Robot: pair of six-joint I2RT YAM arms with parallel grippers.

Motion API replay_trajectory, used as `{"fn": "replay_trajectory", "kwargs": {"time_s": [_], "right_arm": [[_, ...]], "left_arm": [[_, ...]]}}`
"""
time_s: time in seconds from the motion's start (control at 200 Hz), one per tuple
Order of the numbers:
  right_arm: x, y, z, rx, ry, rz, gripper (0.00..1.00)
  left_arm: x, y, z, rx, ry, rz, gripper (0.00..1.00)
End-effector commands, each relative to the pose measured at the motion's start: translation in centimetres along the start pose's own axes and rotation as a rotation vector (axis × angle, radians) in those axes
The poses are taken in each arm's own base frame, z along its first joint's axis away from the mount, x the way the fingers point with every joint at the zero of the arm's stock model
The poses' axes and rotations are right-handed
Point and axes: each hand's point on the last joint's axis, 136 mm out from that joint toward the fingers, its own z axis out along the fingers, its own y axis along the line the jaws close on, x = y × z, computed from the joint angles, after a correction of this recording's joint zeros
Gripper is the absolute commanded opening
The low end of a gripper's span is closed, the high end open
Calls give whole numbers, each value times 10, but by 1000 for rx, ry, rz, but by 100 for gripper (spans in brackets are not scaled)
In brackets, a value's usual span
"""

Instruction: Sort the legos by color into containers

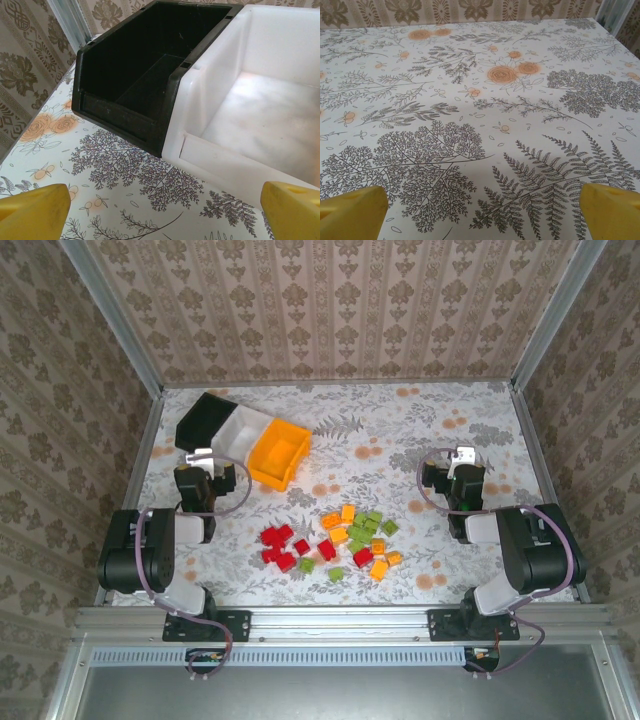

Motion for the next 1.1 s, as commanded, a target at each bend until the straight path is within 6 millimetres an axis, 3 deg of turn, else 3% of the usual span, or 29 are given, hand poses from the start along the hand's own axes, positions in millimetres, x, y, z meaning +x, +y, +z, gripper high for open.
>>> {"fn": "replay_trajectory", "kwargs": {"time_s": [0.0,0.105,0.145,0.36,0.465,0.55,0.695,0.77,0.885,0.97,1.095], "right_arm": [[-25,-4,-5,26,-34,23,100],[-34,-8,-7,77,44,16,100],[-45,-8,-13,84,43,28,100],[-68,-4,-36,198,39,12,100],[-68,-19,-38,279,42,259,100],[-46,-30,-47,359,149,551,100],[-47,28,-28,29,204,564,100],[-46,57,-27,-40,287,525,100],[-39,130,-32,-187,417,428,100],[-35,187,-39,-285,456,454,99],[-33,253,-40,-327,506,491,99]], "left_arm": [[-20,11,-10,-73,-22,-4,100],[-40,19,-22,-99,-18,-11,100],[-50,22,-27,-114,-37,-31,100],[-100,29,-52,-89,-204,-252,100],[-115,32,-60,-30,-249,-432,100],[-112,44,-68,-23,-234,-622,100],[-117,38,-65,84,-138,-676,100],[-123,29,-67,149,-147,-687,100],[-121,26,-72,173,-133,-762,100],[-114,19,-75,191,-88,-764,100],[-96,9,-81,193,-9,-752,100]]}}
